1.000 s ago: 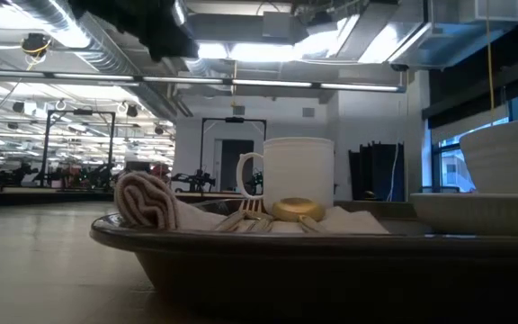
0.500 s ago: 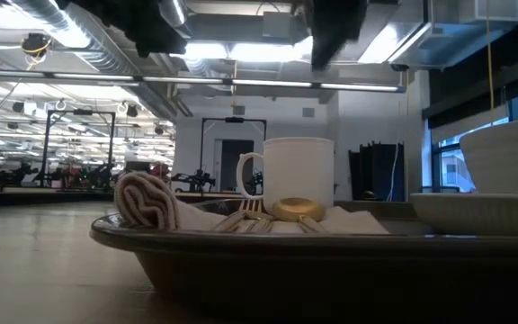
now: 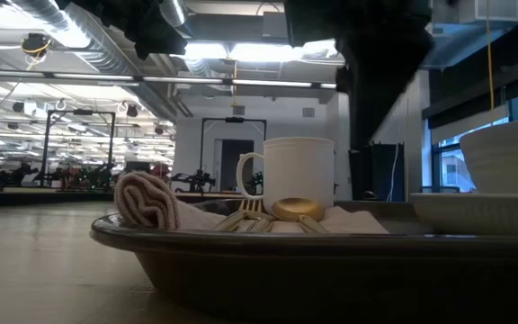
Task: Set up tray
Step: Adjust the brown napkin
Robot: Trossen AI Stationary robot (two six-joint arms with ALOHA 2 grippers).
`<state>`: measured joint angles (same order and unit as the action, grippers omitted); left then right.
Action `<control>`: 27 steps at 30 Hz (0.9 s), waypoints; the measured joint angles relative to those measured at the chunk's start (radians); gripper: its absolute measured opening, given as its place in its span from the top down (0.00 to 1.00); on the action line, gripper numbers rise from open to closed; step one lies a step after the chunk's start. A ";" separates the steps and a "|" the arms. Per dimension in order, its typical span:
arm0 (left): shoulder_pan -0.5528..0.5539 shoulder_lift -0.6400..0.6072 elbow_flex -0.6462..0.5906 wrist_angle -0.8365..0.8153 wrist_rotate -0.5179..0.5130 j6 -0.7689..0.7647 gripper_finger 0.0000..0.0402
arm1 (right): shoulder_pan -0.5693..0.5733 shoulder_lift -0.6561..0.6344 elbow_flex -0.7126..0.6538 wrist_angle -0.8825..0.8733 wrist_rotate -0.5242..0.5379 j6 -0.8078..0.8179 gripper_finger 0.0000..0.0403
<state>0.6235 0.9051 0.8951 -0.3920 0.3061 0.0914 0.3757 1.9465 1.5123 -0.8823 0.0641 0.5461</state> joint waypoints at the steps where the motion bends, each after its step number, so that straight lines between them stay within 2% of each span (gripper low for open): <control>1: 0.000 0.000 0.000 0.000 0.000 0.000 0.68 | 0.000 0.000 -0.019 0.019 -0.011 -0.006 0.76; 6: 0.000 0.000 0.000 0.000 -0.001 -0.008 0.68 | 0.000 0.000 -0.100 0.166 -0.014 -0.029 0.55; 12: 0.000 0.000 0.000 -0.001 -0.002 -0.043 0.68 | 0.000 0.000 -0.156 0.251 -0.007 -0.083 0.41; 20: 0.000 0.000 0.000 -0.001 -0.003 -0.045 0.68 | 0.000 0.004 -0.236 0.414 -0.006 -0.076 0.39; 27: 0.000 0.001 0.000 -0.001 -0.022 -0.053 0.68 | 0.000 0.011 -0.244 0.431 0.046 -0.089 0.41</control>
<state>0.6231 0.9058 0.8951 -0.3931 0.2842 0.0387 0.3755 1.9573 1.2686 -0.4508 0.1105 0.4566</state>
